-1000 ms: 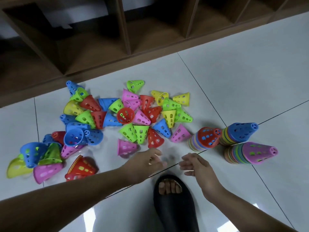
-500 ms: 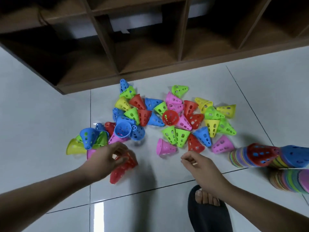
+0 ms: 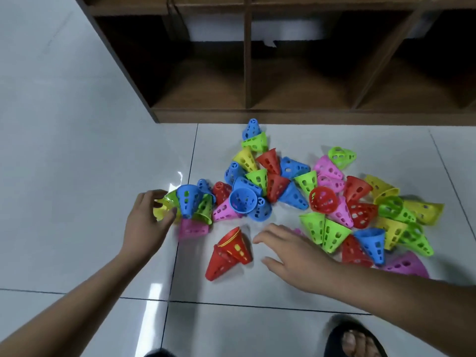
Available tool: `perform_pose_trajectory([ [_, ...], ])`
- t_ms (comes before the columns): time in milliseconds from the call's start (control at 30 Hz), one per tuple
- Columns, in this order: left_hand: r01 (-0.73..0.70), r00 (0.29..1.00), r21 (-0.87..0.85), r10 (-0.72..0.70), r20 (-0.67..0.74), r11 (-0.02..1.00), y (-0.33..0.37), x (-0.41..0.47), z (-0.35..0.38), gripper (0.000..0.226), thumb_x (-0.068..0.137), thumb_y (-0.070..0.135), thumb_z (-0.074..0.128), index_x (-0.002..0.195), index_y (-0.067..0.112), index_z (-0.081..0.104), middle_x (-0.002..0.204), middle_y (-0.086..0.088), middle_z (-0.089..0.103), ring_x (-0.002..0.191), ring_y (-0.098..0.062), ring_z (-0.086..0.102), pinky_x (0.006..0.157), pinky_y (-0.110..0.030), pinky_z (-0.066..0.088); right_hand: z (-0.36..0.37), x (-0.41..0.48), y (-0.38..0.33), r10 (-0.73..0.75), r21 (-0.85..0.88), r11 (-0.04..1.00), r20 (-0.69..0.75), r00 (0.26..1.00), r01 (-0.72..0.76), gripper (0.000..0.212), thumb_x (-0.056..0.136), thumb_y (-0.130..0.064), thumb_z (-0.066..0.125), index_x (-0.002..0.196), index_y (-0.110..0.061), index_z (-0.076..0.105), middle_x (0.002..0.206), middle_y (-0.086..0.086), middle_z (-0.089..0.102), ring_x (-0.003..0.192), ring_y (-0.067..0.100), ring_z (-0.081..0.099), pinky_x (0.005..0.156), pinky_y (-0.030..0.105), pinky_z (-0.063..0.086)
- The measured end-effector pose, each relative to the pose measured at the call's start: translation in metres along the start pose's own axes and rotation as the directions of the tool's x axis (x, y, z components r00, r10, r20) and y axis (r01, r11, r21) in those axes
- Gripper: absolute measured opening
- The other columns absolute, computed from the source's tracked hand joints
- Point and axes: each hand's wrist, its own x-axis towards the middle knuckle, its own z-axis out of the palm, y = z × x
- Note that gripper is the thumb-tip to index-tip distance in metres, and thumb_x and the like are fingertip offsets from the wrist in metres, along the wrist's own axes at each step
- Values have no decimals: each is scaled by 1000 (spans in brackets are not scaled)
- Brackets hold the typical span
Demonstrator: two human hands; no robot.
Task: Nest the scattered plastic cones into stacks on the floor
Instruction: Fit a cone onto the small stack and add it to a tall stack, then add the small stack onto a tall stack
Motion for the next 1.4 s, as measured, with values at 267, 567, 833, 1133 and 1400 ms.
perform_pose_trajectory([
  [267,103,994,-50,-101,45,993,19,2,26,76,87,73,71,148,39,41,138,9,52,114,-12,62,92,-40,56,36,72,-11,-133,-121,984,-23,991,129,37,101,-37,65,136,-27,57,136,-9,53,122,18,50,102,37,49],
  [567,48,995,-13,-46,89,999,9,6,36,71,82,47,84,140,36,45,131,7,56,104,-19,65,82,-38,57,49,56,12,84,159,985,-97,992,-68,7,101,-35,68,105,-29,67,102,-16,57,96,6,56,87,35,53],
  [833,-53,990,-131,69,122,990,25,-30,15,71,82,33,86,141,39,46,136,17,55,108,-12,67,83,-32,57,64,26,28,521,686,630,-25,853,-365,10,99,-18,73,91,-22,70,81,2,74,79,19,75,75,41,62],
  [1133,-276,870,-169,320,376,946,63,-79,37,62,76,30,75,135,38,56,132,18,51,104,-3,61,85,-25,54,66,26,34,641,721,507,50,766,-471,6,102,-10,68,98,-14,70,78,9,78,71,22,79,78,42,67],
  [1400,-360,780,-105,360,512,927,60,-76,74,67,74,45,66,139,31,59,133,11,56,110,-14,62,90,-27,54,62,25,29,576,588,607,138,806,-535,14,97,-11,66,107,-21,71,86,-5,76,78,13,74,88,46,64],
])
